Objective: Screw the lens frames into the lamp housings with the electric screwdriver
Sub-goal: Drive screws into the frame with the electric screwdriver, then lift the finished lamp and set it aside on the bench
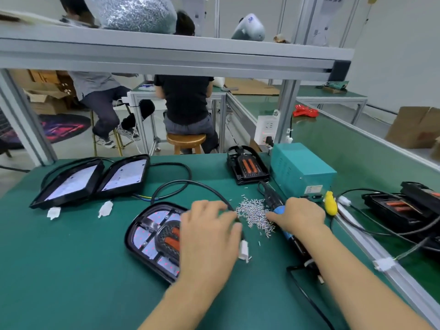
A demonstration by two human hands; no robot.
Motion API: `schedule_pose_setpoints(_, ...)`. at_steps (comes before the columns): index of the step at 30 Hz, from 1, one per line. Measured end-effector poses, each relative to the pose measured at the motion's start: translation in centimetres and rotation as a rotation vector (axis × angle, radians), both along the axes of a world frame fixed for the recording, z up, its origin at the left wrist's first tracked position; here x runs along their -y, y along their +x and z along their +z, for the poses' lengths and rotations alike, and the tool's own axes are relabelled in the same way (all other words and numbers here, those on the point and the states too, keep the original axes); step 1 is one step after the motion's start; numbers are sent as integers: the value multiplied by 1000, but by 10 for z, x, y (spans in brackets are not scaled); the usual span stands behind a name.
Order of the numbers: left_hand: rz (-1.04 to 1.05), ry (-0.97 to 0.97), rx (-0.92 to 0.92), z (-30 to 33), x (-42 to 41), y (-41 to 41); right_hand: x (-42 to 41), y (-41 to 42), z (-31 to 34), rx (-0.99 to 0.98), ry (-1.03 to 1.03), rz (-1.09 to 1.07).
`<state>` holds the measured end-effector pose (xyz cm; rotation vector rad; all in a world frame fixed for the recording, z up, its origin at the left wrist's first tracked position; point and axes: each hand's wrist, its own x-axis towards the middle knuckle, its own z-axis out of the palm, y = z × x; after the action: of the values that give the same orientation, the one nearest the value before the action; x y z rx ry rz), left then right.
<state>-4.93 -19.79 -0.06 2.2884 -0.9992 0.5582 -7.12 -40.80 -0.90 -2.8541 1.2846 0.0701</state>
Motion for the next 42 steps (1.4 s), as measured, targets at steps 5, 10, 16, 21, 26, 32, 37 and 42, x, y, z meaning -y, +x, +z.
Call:
schedule_pose_setpoints(5,342,-285,-376,-6,-77,41,-29,21,30,144,-101,175)
schedule_pose_setpoints(10,487,-404,-900,-26,-111,46,-95,55,41,53,531,539)
schedule_pose_setpoints(16,534,-273,-948,-35,-109,40,-112,55,25,82,450,415)
schedule_pose_setpoints(21,505,-231,-874,-40,-109,43,-79,31,12,-94,79,265)
schedule_pose_setpoints(26,442,-474,-962,-41,-102,47,-70,27,-2,22,259,234)
schedule_pose_setpoints(32,473,-758,-987,-45,-89,54,-76,26,10,645,740,313)
schedule_pose_setpoints(37,384,-1229,-1136,-42,-73,54,-86,29,15,430,925,331)
schedule_pose_setpoints(42,123,-1311,-1165,-32,-68,51,-92,27,6,402,1291,196)
